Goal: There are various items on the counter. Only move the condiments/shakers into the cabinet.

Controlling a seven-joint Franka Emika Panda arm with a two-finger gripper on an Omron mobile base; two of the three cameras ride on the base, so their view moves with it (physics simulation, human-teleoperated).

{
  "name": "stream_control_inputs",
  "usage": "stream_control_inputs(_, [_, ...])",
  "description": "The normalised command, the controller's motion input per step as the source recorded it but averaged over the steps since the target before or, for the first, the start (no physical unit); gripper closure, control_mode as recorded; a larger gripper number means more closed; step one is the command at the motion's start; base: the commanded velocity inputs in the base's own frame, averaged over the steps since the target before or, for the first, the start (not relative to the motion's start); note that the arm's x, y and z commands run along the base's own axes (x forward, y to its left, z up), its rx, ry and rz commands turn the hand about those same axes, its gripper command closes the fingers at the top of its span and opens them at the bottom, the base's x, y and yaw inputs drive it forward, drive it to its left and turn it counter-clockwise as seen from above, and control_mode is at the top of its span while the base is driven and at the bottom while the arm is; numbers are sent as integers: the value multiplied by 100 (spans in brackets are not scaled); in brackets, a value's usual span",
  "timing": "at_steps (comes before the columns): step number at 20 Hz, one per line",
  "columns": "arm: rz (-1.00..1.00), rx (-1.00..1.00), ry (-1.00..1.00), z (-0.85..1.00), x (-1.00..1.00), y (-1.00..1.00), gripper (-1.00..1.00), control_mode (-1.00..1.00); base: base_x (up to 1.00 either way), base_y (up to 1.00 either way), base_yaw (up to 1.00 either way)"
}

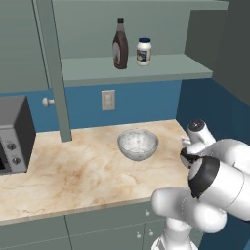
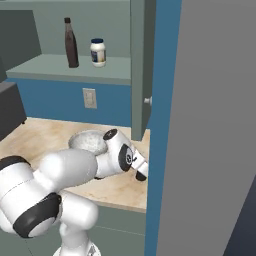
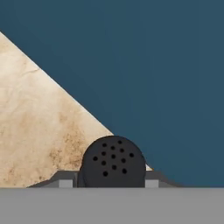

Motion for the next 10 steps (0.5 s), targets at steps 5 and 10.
stream_control_inputs(5, [8, 0, -8, 100, -54, 9, 100, -100, 0, 0, 0])
stream_control_inputs(10, [22, 0, -3, 100, -39, 35, 100, -100, 0, 0, 0])
